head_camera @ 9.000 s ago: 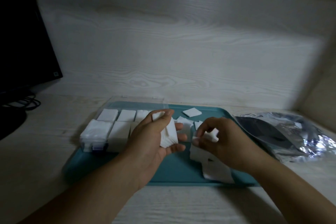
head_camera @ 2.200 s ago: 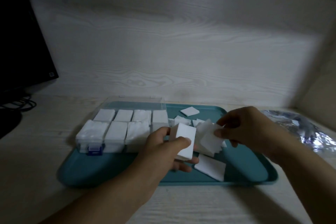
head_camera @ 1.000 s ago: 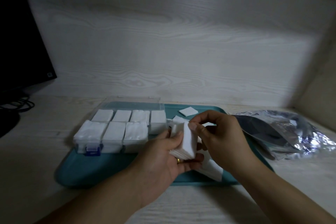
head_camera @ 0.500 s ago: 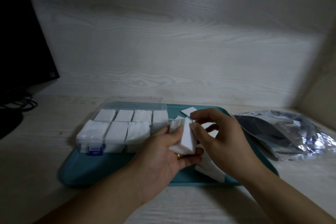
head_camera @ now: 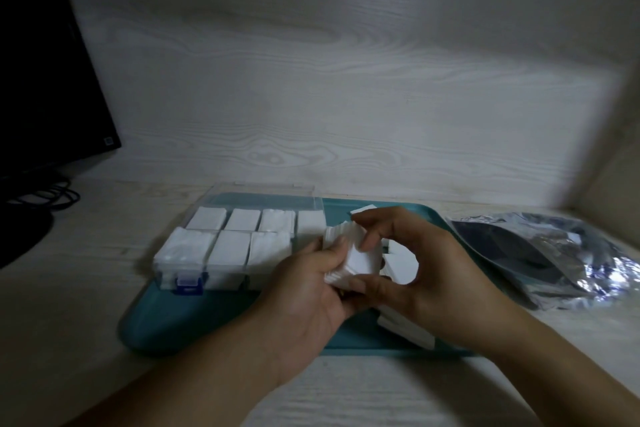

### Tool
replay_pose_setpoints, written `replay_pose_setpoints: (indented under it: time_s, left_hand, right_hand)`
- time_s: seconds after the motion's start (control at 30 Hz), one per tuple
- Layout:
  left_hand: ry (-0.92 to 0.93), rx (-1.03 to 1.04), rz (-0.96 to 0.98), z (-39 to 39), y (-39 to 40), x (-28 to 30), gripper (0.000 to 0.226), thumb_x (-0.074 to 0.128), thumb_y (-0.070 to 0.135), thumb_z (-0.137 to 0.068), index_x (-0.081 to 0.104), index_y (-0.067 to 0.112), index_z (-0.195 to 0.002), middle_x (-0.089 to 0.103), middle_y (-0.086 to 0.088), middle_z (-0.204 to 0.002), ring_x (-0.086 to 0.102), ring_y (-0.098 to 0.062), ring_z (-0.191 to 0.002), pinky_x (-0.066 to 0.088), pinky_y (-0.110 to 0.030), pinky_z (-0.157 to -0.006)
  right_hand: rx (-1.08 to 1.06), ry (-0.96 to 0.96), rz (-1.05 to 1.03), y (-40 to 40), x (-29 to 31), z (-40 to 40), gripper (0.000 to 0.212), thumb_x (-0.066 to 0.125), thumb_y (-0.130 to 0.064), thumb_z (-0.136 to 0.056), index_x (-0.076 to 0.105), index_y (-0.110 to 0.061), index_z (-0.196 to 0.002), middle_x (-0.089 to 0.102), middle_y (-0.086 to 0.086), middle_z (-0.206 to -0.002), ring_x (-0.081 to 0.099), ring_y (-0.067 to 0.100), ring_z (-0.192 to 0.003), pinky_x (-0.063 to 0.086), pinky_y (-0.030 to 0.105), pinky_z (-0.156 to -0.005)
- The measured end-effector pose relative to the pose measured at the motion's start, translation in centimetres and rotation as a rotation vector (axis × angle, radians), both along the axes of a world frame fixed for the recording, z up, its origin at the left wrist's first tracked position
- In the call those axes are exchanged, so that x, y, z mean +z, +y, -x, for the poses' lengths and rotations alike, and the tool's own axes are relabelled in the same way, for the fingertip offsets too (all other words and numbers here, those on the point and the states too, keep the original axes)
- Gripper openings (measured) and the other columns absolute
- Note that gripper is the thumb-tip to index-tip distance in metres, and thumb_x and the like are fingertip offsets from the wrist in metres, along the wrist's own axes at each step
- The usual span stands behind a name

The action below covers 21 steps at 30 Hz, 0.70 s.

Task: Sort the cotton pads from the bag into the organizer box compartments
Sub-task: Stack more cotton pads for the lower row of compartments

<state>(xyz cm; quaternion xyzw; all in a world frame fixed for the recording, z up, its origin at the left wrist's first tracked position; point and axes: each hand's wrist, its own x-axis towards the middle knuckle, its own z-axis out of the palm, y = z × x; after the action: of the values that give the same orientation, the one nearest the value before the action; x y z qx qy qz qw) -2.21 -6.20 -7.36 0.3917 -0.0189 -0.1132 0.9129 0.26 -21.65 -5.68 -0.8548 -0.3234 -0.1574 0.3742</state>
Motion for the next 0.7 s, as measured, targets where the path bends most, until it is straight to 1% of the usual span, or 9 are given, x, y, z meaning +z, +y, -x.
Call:
replay_pose_setpoints:
  time_s: [0.13, 0.23, 0.4, 0.47, 0.53, 0.6, 0.63, 0.67, 0.7]
  left_hand:
    - [0.005, 0.005, -0.001, 0.0, 0.0, -0.1, 0.032, 0.047, 0.017, -0.099, 0.062, 0.004, -0.124, 0.071, -0.021, -0.111, 0.071, -0.03, -0.094, 0.059, -0.036, -0.067]
    - [0.012, 0.008, -0.014, -0.1, -0.1, -0.1, 0.032, 0.047, 0.018, -0.099, 0.062, 0.005, -0.123, 0.071, -0.022, -0.112, 0.069, -0.031, -0.099, 0.06, -0.037, -0.068]
    - [0.02, -0.001, -0.04, -0.1, 0.0, -0.2, 0.033, 0.05, 0.022, -0.097, 0.065, 0.006, -0.121, 0.071, -0.02, -0.112, 0.068, -0.031, -0.1, 0.06, -0.037, -0.068]
    - [0.019, -0.015, -0.04, 0.0, 0.1, -0.2, 0.035, 0.052, 0.025, -0.095, 0.066, 0.006, -0.121, 0.071, -0.019, -0.113, 0.069, -0.029, -0.1, 0.059, -0.037, -0.068]
    - [0.01, -0.024, -0.032, -0.1, 0.1, -0.2, 0.037, 0.053, 0.025, -0.093, 0.065, 0.006, -0.122, 0.071, -0.019, -0.115, 0.068, -0.03, -0.104, 0.06, -0.038, -0.072]
    - [-0.011, -0.021, -0.045, -0.2, 0.3, -0.1, 0.037, 0.052, 0.023, -0.093, 0.063, 0.007, -0.124, 0.07, -0.021, -0.115, 0.069, -0.029, -0.102, 0.06, -0.039, -0.075]
    - [-0.021, -0.017, -0.059, -0.2, 0.4, 0.0, 0.036, 0.052, 0.022, -0.094, 0.062, 0.006, -0.125, 0.07, -0.022, -0.114, 0.069, -0.028, -0.097, 0.06, -0.039, -0.075]
    - [-0.026, -0.01, -0.07, -0.3, 0.5, 0.1, 0.035, 0.052, 0.021, -0.095, 0.061, 0.005, -0.125, 0.07, -0.023, -0.11, 0.069, -0.028, -0.091, 0.06, -0.038, -0.071]
    - [-0.03, 0.0, -0.07, -0.4, 0.6, 0.3, 0.036, 0.053, 0.021, -0.094, 0.061, 0.004, -0.125, 0.071, -0.023, -0.107, 0.069, -0.028, -0.084, 0.06, -0.037, -0.067]
  right_hand:
    - [0.02, -0.014, -0.003, 0.2, -0.4, 0.0, 0.035, 0.085, -0.033, -0.074, 0.06, -0.027, -0.098, 0.059, -0.019, -0.124, 0.056, 0.001, -0.117, 0.047, 0.026, -0.096]
    - [0.039, -0.044, 0.004, 0.2, -0.4, 0.0, 0.032, 0.084, -0.032, -0.074, 0.059, -0.026, -0.094, 0.057, -0.019, -0.125, 0.056, 0.003, -0.117, 0.047, 0.025, -0.095]
    - [0.045, -0.061, 0.02, 0.2, -0.4, -0.1, 0.026, 0.083, -0.034, -0.073, 0.062, -0.028, -0.088, 0.055, -0.021, -0.126, 0.052, -0.003, -0.119, 0.042, 0.011, -0.094]
    - [0.051, -0.058, 0.01, 0.2, -0.5, -0.2, 0.025, 0.083, -0.032, -0.073, 0.063, -0.028, -0.087, 0.055, -0.02, -0.126, 0.053, -0.003, -0.119, 0.043, 0.012, -0.094]
    - [0.075, -0.006, -0.019, 0.3, -0.4, -0.1, 0.026, 0.084, -0.031, -0.072, 0.064, -0.025, -0.087, 0.057, -0.017, -0.125, 0.055, 0.001, -0.118, 0.045, 0.017, -0.094]
    - [0.139, 0.128, -0.147, 0.2, -0.1, -0.1, 0.025, 0.086, -0.024, -0.072, 0.066, -0.019, -0.086, 0.061, -0.01, -0.124, 0.059, 0.007, -0.116, 0.047, 0.021, -0.095]
    - [0.172, 0.213, -0.27, 0.1, 0.2, -0.2, 0.02, 0.082, -0.017, -0.075, 0.066, -0.013, -0.087, 0.064, -0.005, -0.122, 0.062, 0.009, -0.114, 0.048, 0.022, -0.096]
    - [0.165, 0.283, -0.401, -0.3, 0.5, -0.4, 0.013, 0.076, -0.009, -0.08, 0.066, -0.008, -0.088, 0.066, -0.002, -0.12, 0.063, 0.01, -0.111, 0.049, 0.021, -0.094]
    - [0.115, 0.317, -0.485, -0.8, 0.9, -0.8, 0.008, 0.07, -0.002, -0.085, 0.066, -0.007, -0.089, 0.068, -0.001, -0.116, 0.065, 0.011, -0.107, 0.051, 0.019, -0.088]
